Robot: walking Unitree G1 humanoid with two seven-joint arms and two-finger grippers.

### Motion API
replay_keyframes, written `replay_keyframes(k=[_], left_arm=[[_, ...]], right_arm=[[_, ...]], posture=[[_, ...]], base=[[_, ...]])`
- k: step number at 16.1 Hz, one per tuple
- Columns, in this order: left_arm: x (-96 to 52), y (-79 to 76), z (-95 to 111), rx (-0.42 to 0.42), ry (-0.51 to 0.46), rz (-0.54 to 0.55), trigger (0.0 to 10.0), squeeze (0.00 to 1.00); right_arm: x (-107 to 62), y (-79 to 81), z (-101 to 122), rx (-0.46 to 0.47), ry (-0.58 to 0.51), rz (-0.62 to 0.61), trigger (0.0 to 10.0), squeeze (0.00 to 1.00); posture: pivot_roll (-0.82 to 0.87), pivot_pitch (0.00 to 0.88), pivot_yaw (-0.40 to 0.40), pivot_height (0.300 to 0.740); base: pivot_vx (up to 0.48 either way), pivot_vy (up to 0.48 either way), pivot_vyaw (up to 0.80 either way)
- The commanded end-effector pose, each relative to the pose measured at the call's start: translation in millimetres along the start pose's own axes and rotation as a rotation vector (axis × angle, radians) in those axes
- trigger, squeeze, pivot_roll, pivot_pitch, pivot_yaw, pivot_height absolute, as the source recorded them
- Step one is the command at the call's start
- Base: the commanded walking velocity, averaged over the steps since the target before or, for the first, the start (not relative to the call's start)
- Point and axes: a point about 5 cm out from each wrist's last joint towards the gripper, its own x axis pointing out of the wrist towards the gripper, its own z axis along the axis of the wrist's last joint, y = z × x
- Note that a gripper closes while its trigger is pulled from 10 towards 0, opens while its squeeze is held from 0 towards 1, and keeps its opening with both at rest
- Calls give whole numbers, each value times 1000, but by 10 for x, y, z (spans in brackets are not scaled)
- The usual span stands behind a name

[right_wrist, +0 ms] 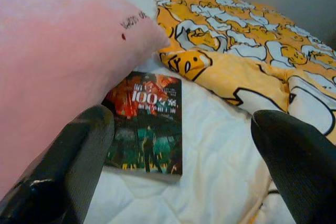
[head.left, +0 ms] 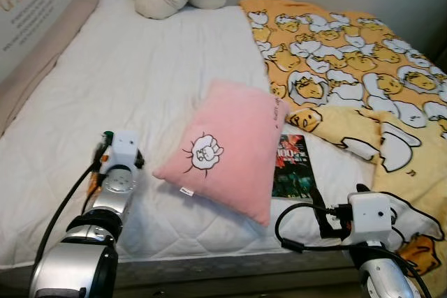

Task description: Clean up the room

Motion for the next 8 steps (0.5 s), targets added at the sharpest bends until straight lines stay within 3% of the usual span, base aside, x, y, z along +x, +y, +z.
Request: replay_keyframes(k=[1,2,4,6,8], left_arm=[[-1,-22,89,23,-53,26,10000,0],[-7,-30,67,26,-44,27,10000,0],[-63,-89,-183,40,87,-2,10000,0],[-70,35,-303,40,141,90,10000,0],[-46,266,-308,42,127,258,10000,0]], right_arm=[[-34,-50,37,-12,0,-4,10000,0],[-45,-47,35,-12,7,-1,10000,0],[-68,-25,39,-11,27,20,10000,0],[-86,-37,45,-15,40,37,10000,0],[-152,0,67,11,45,113,10000,0]], posture=[[-155,27,-91,740],[-154,29,-94,740],[-152,38,-108,740],[-157,52,-132,740],[-173,58,-143,740]], base=[[0,0,0],[0,0,0],[0,0,0],[0,0,0],[0,0,0]])
